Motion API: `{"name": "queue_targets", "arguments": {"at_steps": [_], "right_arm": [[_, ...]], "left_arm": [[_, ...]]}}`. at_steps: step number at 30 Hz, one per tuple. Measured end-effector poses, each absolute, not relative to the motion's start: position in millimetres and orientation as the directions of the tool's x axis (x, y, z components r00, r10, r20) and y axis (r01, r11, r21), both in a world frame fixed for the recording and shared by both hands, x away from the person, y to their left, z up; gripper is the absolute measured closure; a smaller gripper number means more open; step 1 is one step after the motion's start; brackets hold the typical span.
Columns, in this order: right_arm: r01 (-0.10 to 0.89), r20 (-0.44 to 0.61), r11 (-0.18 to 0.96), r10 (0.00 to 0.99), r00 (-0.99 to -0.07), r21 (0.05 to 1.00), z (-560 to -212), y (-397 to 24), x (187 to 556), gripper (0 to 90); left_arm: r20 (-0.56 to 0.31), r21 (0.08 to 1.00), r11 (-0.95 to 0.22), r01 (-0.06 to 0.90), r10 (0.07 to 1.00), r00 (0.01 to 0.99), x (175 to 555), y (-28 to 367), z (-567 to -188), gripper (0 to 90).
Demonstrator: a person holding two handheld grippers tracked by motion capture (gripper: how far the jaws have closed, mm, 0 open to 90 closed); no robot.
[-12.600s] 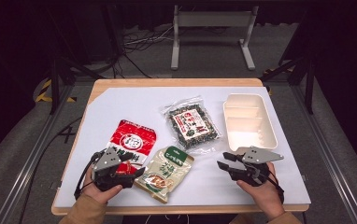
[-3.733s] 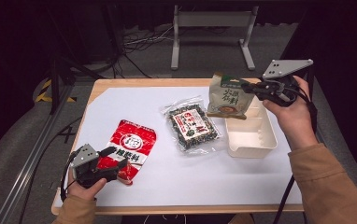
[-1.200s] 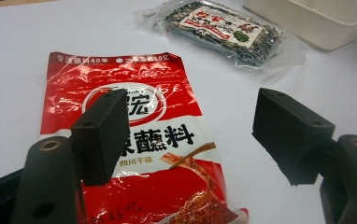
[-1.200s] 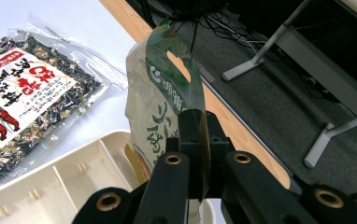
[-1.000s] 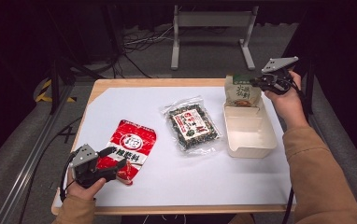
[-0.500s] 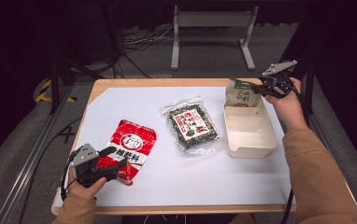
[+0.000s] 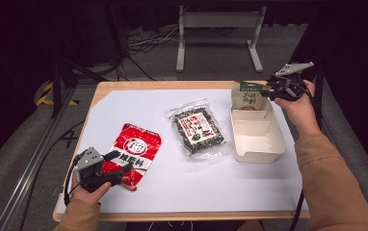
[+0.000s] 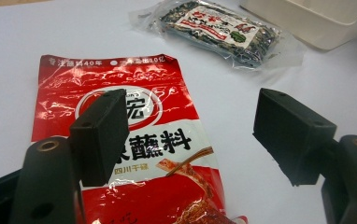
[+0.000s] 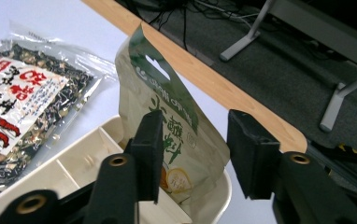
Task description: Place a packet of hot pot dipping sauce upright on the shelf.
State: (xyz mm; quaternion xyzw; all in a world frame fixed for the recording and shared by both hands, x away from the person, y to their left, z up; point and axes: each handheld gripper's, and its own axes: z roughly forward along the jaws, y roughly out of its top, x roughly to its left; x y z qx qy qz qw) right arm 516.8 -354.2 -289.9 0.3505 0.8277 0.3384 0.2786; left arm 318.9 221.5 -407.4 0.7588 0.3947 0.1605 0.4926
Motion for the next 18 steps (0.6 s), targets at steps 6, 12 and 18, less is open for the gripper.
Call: {"name": "queue_targets", "arguments": {"at_steps": [6, 12, 18], "right_arm": [[0.377, -0.249, 0.521, 0.781, -0.572, 0.766, -286.4, -354.3, 508.6, 51.3], [0.368, -0.247, 0.493, 0.801, -0.545, 0.788, -280.6, -357.8, 495.6, 46.7], [0.35, -0.211, 0.449, 0.812, -0.544, 0.822, -276.5, -357.6, 475.1, 44.4]], "left_arm": [[-0.142, 0.874, -0.21, 0.438, 0.751, 0.645, 321.1, 218.8, -407.4, 26.6], [-0.146, 0.875, -0.207, 0.438, 0.749, 0.647, 322.4, 218.4, -407.0, 26.6], [-0.143, 0.876, -0.21, 0.435, 0.747, 0.649, 323.9, 216.5, -406.7, 26.6]]}}
